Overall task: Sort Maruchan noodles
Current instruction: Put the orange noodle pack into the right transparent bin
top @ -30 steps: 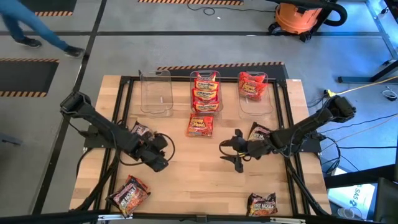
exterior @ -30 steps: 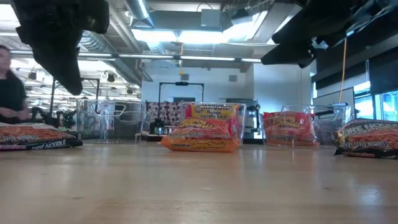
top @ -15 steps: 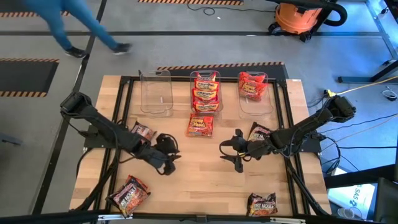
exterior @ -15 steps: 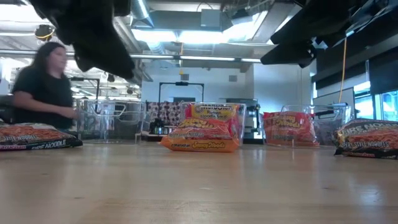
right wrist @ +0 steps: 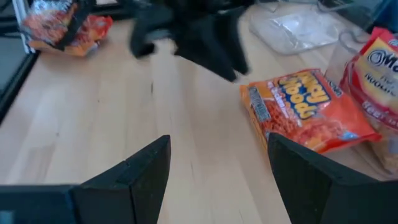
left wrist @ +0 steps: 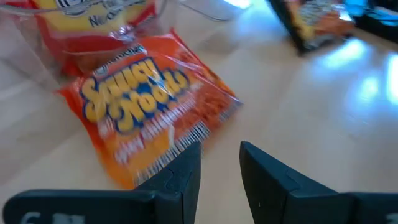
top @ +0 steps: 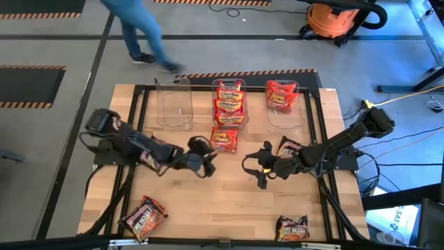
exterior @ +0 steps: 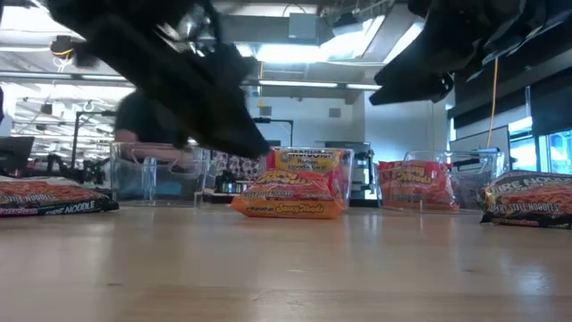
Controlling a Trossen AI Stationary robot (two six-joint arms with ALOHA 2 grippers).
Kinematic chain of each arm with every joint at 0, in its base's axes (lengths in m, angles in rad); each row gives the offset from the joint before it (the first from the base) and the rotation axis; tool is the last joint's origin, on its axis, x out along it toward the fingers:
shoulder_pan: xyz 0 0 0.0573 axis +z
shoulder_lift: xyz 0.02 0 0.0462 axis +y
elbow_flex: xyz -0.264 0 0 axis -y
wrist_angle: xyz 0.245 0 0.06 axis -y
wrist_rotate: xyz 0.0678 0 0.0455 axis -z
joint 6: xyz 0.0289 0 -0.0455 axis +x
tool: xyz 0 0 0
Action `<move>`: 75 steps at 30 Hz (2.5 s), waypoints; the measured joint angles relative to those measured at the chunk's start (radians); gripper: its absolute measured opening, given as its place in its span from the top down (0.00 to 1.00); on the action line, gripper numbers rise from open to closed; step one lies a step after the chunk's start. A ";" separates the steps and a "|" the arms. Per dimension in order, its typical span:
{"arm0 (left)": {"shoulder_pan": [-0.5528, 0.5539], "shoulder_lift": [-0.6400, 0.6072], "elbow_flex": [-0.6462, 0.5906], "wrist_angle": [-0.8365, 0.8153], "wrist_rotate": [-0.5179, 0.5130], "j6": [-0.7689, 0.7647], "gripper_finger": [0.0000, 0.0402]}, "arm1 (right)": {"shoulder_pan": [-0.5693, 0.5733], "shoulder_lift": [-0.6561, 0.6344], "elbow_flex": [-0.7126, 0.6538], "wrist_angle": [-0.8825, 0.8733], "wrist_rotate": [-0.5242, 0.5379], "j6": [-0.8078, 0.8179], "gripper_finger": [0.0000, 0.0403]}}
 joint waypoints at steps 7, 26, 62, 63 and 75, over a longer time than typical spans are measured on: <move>0.126 0.151 0.106 0.052 -0.007 0.121 0.74 | 0.000 0.041 0.000 -0.004 -0.011 0.010 0.38; -0.024 0.221 0.143 0.160 0.324 0.314 0.74 | -0.011 0.030 0.022 -0.017 0.010 0.142 0.38; -0.180 0.284 0.146 0.071 0.114 0.232 0.74 | -0.380 0.413 0.066 0.271 -0.693 0.474 0.15; -0.179 0.284 0.146 0.071 0.114 0.232 0.74 | -0.380 0.432 0.076 0.271 -0.694 0.482 0.15; -0.177 0.284 0.145 0.073 0.123 0.233 0.74 | -0.380 0.524 0.258 0.043 -0.843 0.411 0.34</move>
